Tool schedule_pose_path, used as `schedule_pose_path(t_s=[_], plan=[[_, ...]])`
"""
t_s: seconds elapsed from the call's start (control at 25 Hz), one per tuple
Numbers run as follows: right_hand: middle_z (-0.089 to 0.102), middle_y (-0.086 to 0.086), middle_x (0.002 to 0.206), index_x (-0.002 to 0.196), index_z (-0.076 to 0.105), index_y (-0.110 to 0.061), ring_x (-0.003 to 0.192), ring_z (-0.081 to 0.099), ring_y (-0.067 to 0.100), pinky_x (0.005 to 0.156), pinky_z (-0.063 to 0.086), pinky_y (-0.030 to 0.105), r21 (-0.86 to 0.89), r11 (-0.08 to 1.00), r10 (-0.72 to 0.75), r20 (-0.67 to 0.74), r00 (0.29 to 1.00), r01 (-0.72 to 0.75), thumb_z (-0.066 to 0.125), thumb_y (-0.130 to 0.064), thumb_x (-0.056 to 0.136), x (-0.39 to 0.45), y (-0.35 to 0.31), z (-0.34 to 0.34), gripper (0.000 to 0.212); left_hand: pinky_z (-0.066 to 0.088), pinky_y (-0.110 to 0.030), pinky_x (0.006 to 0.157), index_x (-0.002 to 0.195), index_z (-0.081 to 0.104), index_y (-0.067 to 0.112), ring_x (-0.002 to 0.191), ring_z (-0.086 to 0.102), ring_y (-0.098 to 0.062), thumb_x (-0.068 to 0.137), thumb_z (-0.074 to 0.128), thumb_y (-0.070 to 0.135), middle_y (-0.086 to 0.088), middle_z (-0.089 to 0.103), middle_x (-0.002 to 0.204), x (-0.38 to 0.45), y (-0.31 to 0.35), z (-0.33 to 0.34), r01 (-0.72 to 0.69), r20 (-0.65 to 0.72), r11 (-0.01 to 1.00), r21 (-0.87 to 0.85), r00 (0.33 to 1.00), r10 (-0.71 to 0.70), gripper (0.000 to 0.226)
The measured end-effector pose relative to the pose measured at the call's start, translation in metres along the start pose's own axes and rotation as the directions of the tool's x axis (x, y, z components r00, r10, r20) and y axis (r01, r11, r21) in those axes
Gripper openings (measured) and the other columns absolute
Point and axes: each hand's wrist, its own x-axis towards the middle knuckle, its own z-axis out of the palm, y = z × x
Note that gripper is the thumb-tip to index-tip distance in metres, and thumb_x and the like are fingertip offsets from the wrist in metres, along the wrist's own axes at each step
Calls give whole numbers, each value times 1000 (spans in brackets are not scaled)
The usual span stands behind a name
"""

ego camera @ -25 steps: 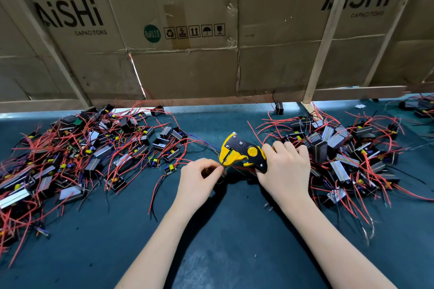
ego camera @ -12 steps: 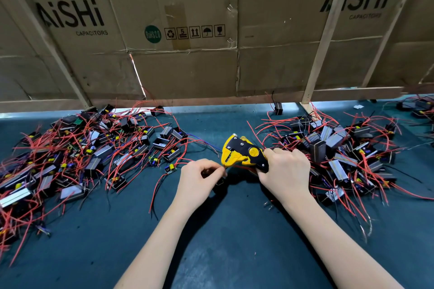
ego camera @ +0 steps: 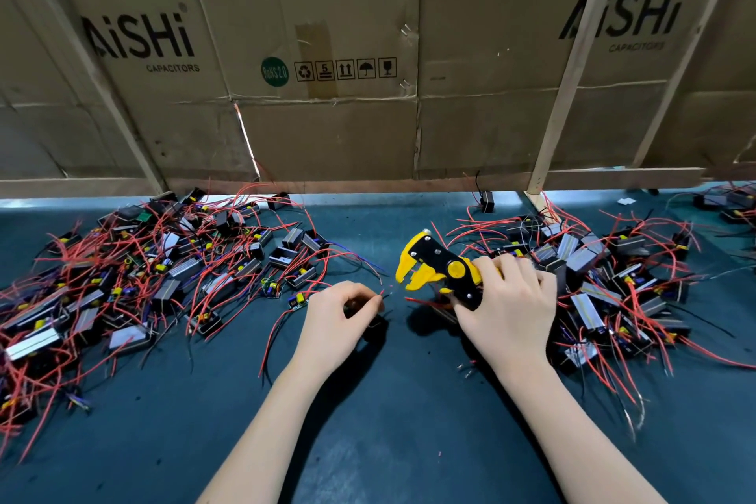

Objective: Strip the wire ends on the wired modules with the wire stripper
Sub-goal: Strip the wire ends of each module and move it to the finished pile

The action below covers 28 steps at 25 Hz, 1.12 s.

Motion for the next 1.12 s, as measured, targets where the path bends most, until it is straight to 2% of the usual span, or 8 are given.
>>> schedule_pose_path(t_s=[0.28,0.44,0.52,0.6,0.72,0.84,1.0,1.12], plan=[[61,7,82,87,62,-10,77,55,31,73,30,35,392,908,2,-358,934,148,55,-37,88,14,19,-16,28,52,-26,79,86,77,5,80,69,-15,88,68,8,-5,75,85,43,61,0,-62,-163,969,-239,986,23,10],[63,8,85,90,55,-13,79,57,30,76,33,37,480,808,-166,-370,914,342,52,-27,86,6,10,-18,15,53,-17,80,129,57,-3,105,69,-17,94,47,-8,-15,66,115,78,128,41,176,359,597,-783,911,202,37],[63,9,86,89,59,-10,80,58,30,77,36,38,473,799,-216,-350,912,371,50,-28,86,3,7,-16,20,52,-19,81,141,45,3,121,59,-32,93,43,-12,-20,56,135,82,135,55,301,533,595,-745,805,260,50],[63,7,86,85,62,-8,79,58,29,75,37,38,493,791,-211,-333,919,361,48,-28,85,2,5,-15,24,52,-20,81,141,47,8,123,57,-33,92,48,-10,-18,54,139,82,121,52,266,557,700,-662,800,222,52],[55,-4,85,88,54,-17,74,49,20,72,31,30,624,730,-165,-234,958,279,56,-20,81,5,1,-15,8,50,-24,82,124,64,13,109,64,-15,88,59,-5,-5,68,121,82,75,18,124,405,842,-525,907,119,41],[52,-3,76,83,51,-16,66,48,22,65,40,32,825,565,-25,11,1000,5,68,-30,84,-1,-7,-10,23,49,-23,75,98,71,18,87,67,-6,84,57,-10,5,74,97,93,25,-39,65,52,928,-367,997,-49,34],[62,8,71,76,62,-16,69,56,28,66,47,28,876,273,51,399,915,-397,57,-54,88,0,-20,-7,40,47,-30,90,99,70,9,100,65,-24,83,52,-9,-8,70,101,122,-46,-109,234,-507,971,-54,831,-229,30],[63,9,69,73,62,-15,68,58,28,64,47,25,852,278,130,424,896,-443,59,-47,90,3,-15,-3,36,40,-35,95,120,64,4,113,55,-38,86,57,0,-24,62,118,135,-100,-140,397,-454,867,301,859,-236,35]])
